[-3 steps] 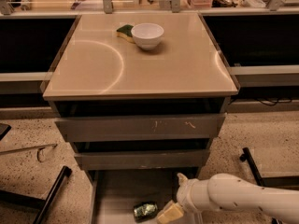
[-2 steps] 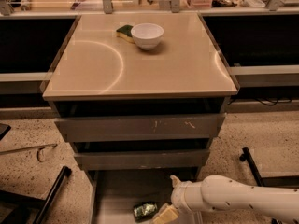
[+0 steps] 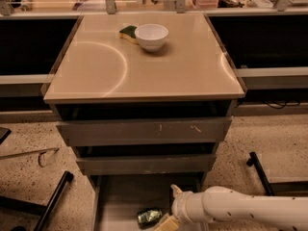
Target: Pick green can from bottom drawer and place on counter
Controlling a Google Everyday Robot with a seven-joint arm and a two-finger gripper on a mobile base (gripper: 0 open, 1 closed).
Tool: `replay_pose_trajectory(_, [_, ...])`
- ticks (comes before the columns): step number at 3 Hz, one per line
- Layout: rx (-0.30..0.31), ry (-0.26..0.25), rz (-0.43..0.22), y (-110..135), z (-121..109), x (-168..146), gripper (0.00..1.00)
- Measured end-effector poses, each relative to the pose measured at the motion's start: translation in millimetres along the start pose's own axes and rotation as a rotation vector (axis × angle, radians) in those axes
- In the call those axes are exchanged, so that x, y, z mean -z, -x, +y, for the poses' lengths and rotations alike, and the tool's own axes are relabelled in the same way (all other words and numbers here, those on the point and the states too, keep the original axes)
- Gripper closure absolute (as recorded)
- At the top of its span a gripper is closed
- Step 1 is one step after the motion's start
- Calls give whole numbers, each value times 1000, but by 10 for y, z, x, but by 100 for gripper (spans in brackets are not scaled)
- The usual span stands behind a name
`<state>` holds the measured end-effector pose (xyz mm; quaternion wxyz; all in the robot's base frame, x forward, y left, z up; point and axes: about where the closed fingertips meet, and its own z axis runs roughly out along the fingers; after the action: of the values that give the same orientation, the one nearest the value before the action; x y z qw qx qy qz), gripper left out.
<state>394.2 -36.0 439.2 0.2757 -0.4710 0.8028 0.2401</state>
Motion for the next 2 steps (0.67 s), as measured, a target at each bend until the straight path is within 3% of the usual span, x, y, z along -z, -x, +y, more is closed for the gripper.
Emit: replay_pose_trajectory(2, [2, 92, 19, -414, 224, -1180, 0])
